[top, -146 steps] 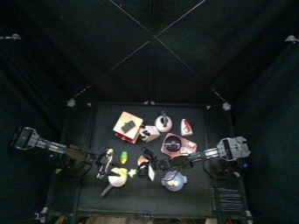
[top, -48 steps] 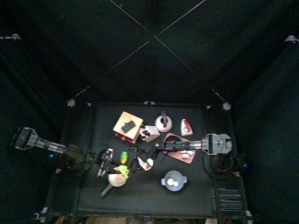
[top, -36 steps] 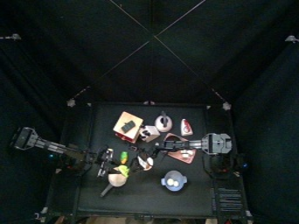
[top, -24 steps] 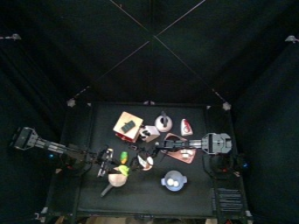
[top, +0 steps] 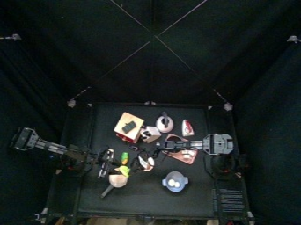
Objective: Assemble starfruit
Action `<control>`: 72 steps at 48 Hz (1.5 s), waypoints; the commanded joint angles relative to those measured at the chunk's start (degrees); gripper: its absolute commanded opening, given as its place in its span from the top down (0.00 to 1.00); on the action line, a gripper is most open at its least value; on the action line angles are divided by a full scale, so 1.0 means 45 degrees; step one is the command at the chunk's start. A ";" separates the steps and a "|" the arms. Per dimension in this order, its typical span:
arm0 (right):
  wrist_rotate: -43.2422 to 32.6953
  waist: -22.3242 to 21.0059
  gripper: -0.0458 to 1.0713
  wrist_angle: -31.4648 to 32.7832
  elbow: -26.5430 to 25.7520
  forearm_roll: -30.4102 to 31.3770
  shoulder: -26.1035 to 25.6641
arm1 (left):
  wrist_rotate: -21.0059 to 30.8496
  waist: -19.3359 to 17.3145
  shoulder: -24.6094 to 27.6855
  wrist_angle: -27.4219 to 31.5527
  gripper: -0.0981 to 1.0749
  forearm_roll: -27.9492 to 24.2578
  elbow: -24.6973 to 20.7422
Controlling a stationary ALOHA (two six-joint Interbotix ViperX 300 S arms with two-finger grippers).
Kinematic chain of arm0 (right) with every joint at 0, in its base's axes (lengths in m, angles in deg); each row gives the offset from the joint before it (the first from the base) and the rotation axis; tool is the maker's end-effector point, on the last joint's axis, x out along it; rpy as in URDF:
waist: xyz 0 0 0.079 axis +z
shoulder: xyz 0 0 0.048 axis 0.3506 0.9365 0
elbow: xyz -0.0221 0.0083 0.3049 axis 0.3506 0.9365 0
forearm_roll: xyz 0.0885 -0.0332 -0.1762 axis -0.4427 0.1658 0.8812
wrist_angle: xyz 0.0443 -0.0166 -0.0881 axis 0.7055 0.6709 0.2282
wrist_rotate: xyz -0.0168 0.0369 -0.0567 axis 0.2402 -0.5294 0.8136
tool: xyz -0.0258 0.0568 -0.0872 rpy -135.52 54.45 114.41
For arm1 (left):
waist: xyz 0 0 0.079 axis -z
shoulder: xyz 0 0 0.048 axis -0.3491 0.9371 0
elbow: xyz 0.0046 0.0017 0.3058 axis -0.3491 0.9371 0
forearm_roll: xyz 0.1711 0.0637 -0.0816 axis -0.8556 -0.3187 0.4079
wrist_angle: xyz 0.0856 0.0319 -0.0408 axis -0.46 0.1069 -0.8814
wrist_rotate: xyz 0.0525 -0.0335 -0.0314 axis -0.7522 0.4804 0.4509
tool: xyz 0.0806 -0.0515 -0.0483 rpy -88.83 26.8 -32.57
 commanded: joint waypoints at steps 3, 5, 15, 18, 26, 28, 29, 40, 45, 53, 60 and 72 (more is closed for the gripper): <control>0.0039 -0.0078 0.40 -0.0059 -0.0449 0.0000 -0.0234 | 0.0020 0.0020 0.0000 -0.0039 0.36 0.0039 -0.0156; 0.0039 -0.0078 0.40 -0.0059 -0.0488 0.0020 -0.0234 | 0.0020 0.0020 0.0000 -0.0039 0.36 0.0039 -0.0156; 0.0000 -0.0078 0.40 -0.0078 -0.0645 0.0215 -0.0195 | 0.0059 0.0020 0.0000 -0.0020 0.36 0.0332 -0.0137; 0.0000 -0.0098 0.40 -0.0078 -0.0684 0.0234 -0.0195 | 0.0039 0.0020 0.0020 0.0078 0.36 0.0469 -0.0137; -0.0020 -0.0137 0.40 -0.0078 -0.0703 0.0254 -0.0176 | 0.0039 0.0020 0.0020 0.0293 0.36 0.0605 -0.0137; -0.0020 -0.0156 0.40 -0.0078 -0.0684 0.0254 -0.0195 | 0.0039 0.0020 0.0020 0.0332 0.36 0.0605 -0.0137; -0.0020 -0.0176 0.40 -0.0078 -0.0703 0.0254 -0.0195 | 0.0039 0.0039 0.0020 0.0332 0.36 0.0605 -0.0137; -0.0020 -0.0273 0.40 -0.0234 -0.0703 0.0254 -0.0117 | 0.0039 0.0234 0.0000 0.0352 0.36 0.0605 -0.0137; -0.0020 -0.0293 0.40 -0.0273 -0.0762 0.0254 -0.0059 | 0.0039 0.0254 0.0000 0.0352 0.36 0.0605 -0.0137; -0.0020 -0.0352 0.40 -0.0371 -0.0918 0.0352 0.0039 | 0.0059 0.0254 0.0000 0.0352 0.36 0.0703 -0.0156; -0.0039 -0.0391 0.40 -0.0527 -0.1094 0.0371 0.0078 | 0.0059 0.0254 0.0020 0.0391 0.36 0.0859 -0.0137; -0.0039 -0.0469 0.40 -0.0605 -0.1152 0.0488 0.0137 | 0.0098 0.0430 0.0020 0.0586 0.36 0.0977 -0.0156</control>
